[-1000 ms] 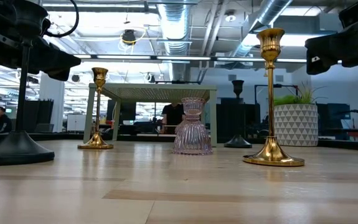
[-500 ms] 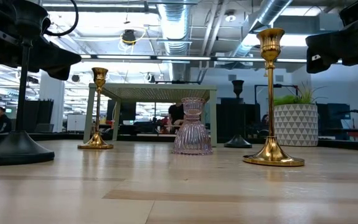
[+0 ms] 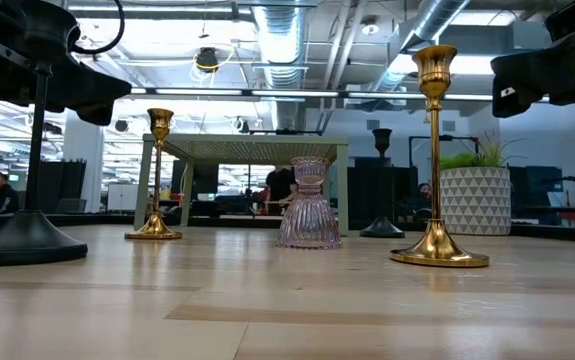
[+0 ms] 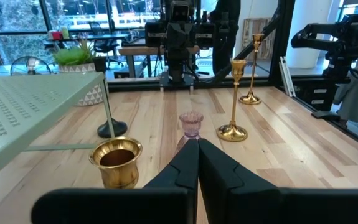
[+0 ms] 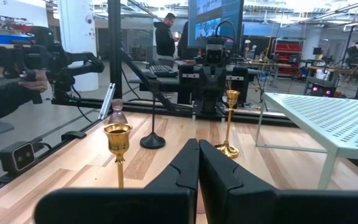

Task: Pick & Place candle stick holders
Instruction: Put the top gold candle holder on the shelf

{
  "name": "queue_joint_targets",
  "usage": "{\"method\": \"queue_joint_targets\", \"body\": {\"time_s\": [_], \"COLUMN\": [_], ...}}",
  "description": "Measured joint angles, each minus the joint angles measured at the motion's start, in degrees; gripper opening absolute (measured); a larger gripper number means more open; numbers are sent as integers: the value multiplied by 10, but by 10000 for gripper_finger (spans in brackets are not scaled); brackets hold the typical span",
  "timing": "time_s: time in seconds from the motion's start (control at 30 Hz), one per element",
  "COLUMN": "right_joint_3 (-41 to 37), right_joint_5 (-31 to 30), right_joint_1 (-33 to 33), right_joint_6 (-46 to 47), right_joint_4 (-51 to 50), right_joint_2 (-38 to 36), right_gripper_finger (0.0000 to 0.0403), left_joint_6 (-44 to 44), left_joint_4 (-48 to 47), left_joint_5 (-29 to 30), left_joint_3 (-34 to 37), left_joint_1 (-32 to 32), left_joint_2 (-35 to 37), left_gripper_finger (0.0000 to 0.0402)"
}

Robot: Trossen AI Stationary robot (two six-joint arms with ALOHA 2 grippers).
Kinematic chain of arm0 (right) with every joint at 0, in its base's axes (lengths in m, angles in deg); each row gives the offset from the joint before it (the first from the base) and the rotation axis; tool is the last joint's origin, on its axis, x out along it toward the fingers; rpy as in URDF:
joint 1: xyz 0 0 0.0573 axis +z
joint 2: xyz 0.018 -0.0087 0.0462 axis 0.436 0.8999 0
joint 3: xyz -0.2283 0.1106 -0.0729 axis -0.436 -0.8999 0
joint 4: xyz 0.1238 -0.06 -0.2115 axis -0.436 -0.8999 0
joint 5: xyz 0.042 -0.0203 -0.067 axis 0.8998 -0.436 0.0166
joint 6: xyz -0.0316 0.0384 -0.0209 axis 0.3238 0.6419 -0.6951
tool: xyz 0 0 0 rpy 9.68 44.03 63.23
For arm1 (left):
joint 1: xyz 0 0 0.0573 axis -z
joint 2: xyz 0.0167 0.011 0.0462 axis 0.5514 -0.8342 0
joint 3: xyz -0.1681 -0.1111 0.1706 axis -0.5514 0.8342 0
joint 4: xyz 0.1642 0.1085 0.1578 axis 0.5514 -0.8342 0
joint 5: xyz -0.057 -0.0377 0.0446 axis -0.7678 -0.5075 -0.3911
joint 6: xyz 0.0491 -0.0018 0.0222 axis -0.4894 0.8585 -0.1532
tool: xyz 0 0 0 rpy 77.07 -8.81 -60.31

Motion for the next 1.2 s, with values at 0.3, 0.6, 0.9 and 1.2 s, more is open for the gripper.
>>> {"method": "queue_joint_targets", "body": {"time_s": [0.3,0.6,0.9,1.2], "right_joint_3": [0,5,19,21], "right_joint_5": [-16,-75,-82,-121], "right_joint_1": [-1,-1,-1,-1], "right_joint_6": [20,20,-2,-20], "right_joint_4": [9,5,7,7], "right_joint_2": [0,0,0,0], "right_gripper_finger": [0,0,0,0], "left_joint_6": [3,4,45,101], "left_joint_4": [0,0,29,87], "left_joint_5": [27,100,268,336], "left_joint_3": [0,0,0,0], "left_joint_1": [0,10,106,141], "left_joint_2": [0,-36,-153,-320], "left_gripper_finger": [8,4,3,3]}}
